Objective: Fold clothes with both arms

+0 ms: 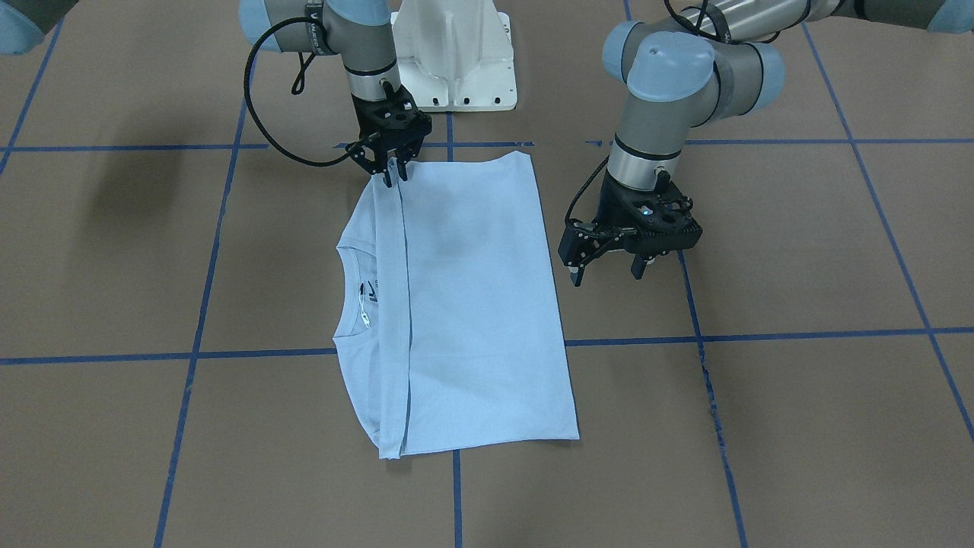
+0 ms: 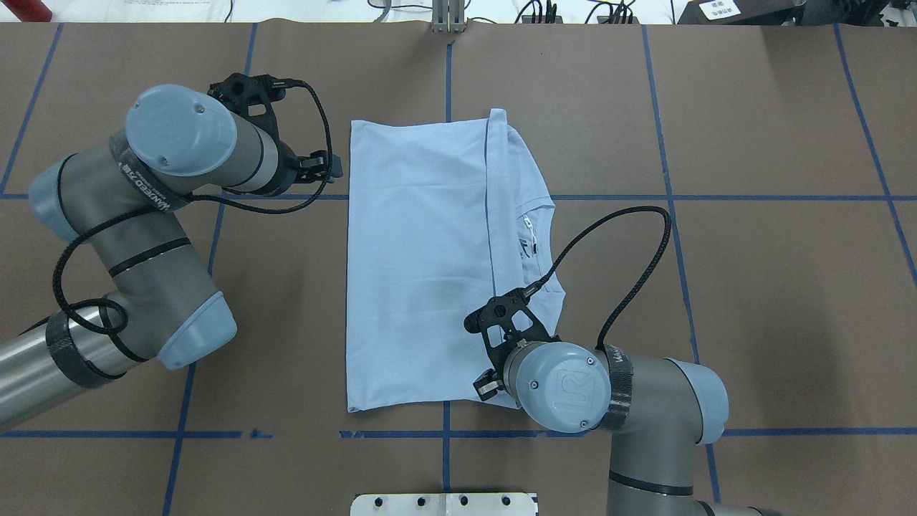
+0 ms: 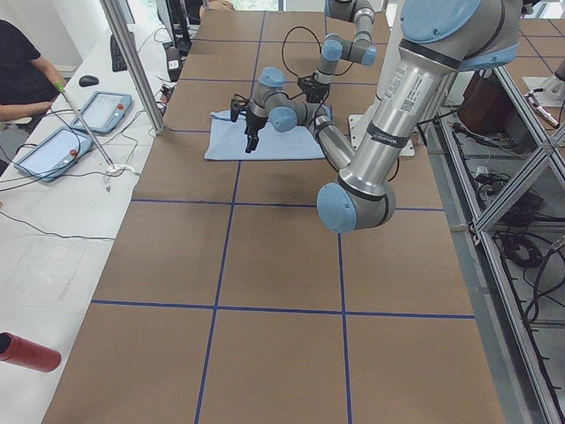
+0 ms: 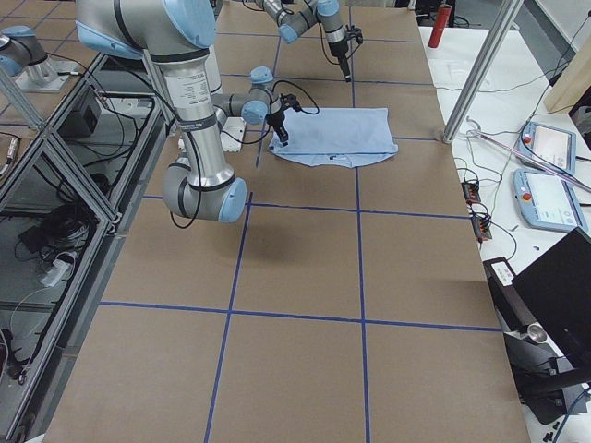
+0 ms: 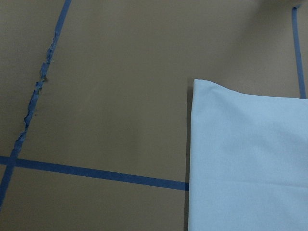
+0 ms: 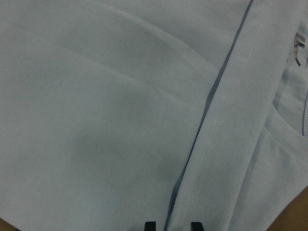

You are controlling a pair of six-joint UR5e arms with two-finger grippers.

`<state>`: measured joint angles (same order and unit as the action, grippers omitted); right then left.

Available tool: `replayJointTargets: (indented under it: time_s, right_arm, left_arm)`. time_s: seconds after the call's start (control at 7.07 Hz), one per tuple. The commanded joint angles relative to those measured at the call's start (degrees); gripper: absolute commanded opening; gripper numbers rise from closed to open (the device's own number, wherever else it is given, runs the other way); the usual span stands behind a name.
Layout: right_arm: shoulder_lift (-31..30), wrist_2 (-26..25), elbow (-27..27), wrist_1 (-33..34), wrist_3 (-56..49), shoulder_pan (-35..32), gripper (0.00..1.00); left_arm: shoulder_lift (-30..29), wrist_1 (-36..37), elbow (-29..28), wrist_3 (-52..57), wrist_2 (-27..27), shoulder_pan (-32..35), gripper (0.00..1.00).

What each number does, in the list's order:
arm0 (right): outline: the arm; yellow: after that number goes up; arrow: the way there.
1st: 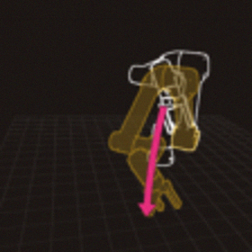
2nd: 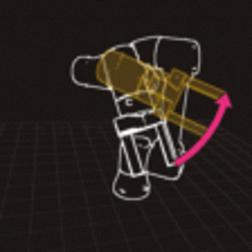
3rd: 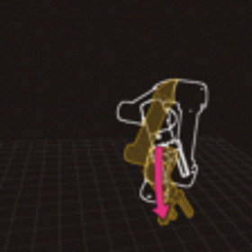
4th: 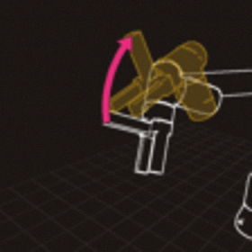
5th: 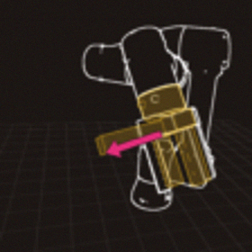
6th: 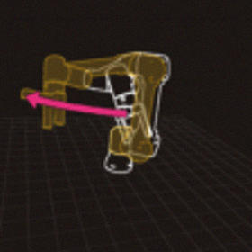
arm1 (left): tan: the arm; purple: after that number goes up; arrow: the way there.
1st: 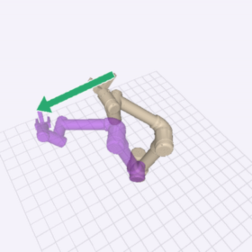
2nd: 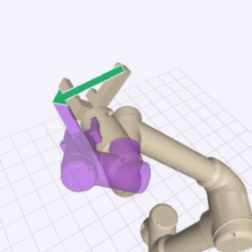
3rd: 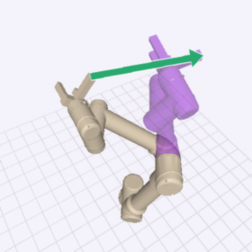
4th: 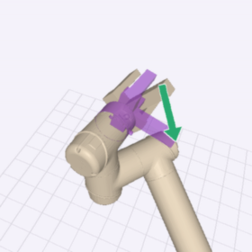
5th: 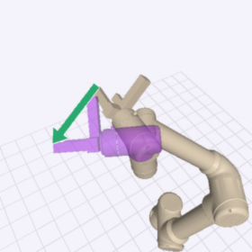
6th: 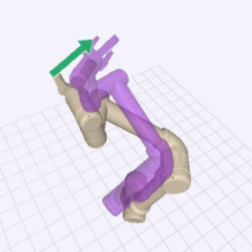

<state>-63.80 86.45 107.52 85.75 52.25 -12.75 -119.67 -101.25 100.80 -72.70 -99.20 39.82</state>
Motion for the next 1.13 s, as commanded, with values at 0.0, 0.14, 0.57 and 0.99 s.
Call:
replayJointTargets:
  time_s: [0.0,0.14,0.57,0.99]
  right_arm:
    - [-0.2,0.0,0.0,0.1,0.0,0.4,0.35]
    - [-0.3,0.0,0.0,0.1,0.0,0.4,0.20]
    - [-0.3,-0.1,0.5,0.0,0.1,-0.4,0.00]
    - [-0.4,0.0,0.5,0.1,0.7,-2.6,0.00]
  left_arm:
    - [0.0,0.0,0.0,-0.1,0.0,0.0,1.00]
    - [0.0,0.0,0.0,-0.1,0.0,0.0,1.00]
    - [0.0,0.0,0.6,-0.4,-0.1,0.0,1.00]
    - [-0.1,-0.1,0.6,-0.4,-0.1,-0.2,1.00]
